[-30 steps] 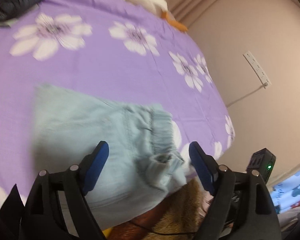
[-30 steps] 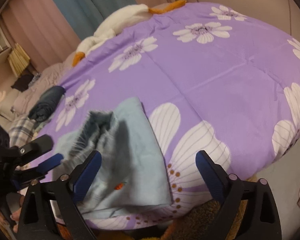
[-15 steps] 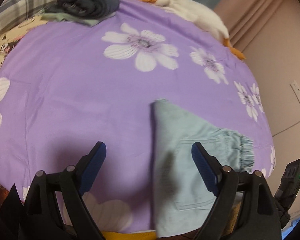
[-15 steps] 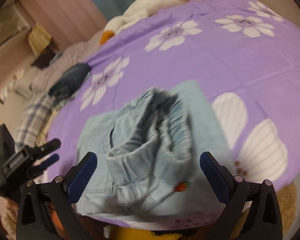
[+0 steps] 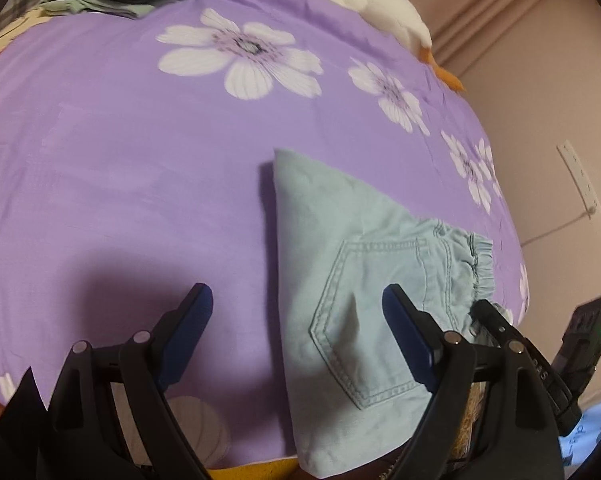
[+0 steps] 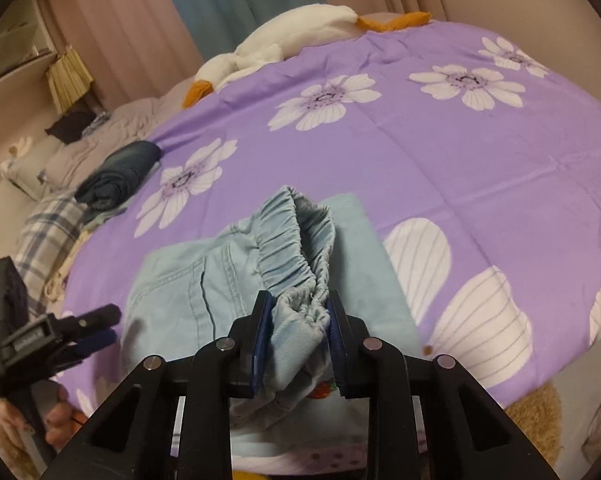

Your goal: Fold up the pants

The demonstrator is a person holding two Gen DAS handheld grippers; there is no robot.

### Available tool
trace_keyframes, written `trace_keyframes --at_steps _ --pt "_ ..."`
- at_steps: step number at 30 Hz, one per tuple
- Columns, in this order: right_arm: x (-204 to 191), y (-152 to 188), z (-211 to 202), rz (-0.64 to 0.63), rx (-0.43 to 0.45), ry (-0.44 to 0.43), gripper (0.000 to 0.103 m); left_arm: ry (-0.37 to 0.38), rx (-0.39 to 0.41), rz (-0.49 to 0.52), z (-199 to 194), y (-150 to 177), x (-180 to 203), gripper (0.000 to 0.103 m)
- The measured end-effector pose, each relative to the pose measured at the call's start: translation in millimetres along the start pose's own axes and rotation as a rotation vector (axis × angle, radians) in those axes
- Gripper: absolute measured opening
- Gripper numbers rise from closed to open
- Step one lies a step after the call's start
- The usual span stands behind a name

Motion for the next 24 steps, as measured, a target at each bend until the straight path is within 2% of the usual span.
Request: trace_keyframes --at_steps 2,7,11,12,15,16,18,19,20,24 --pt "4.0 5.1 7.2 0.016 -0.024 0.017 0.027 -0.006 -0.028 0.005 6.6 3.7 1.4 0.082" --pt "4.4 5.8 -4.4 0.042 0.013 0.018 0.025 0.006 -0.049 0.015 4.7 7.6 4.1 0.082" --pt "10.7 -3.1 -25.9 0.027 0.081 0.095 0.025 0.057 -0.057 0.007 2.8 7.4 8.9 0.082" --pt "13.2 -3.6 -24.3 0.023 0.073 0.099 0.025 0.061 -0.065 0.008 5.3 8.4 10.9 0.082" --pt "23.1 7.6 -3.1 0.021 -0.039 0.103 0.025 0.067 -0.108 0.01 15.6 14.7 15.0 0.082" --pt "24.9 11.4 -0.1 0.015 -0.054 0.12 0.028 0.065 -0.114 0.02 17.8 16.7 16.0 0.082" --pt "28.0 15.5 2.5 0.004 -0.068 0.143 0.047 0.049 -0.115 0.05 21.7 20.1 18.4 0.082" --pt "30.1 16.1 2.2 0.006 -0.076 0.15 0.066 0.045 -0.115 0.062 22.8 21.3 19.7 0.082" --pt "32.7 16.4 1.6 0.014 -0.082 0.149 0.077 0.045 -0.113 0.069 23.3 22.0 20.1 0.082" --pt "45.5 16.0 -1.8 0.067 -0.094 0.071 0.078 0.109 -0.144 0.065 25.6 27.2 23.9 0.082"
Point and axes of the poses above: each gripper's, at about its wrist camera, not at the fingertips, and z roughly the way its jaws point, x to its right, y to its underside, the point moved 6 cm from there along z, roughly the way its jaws point, and after that the axes turned 7 degrees about -z, right-handed, at the moved point
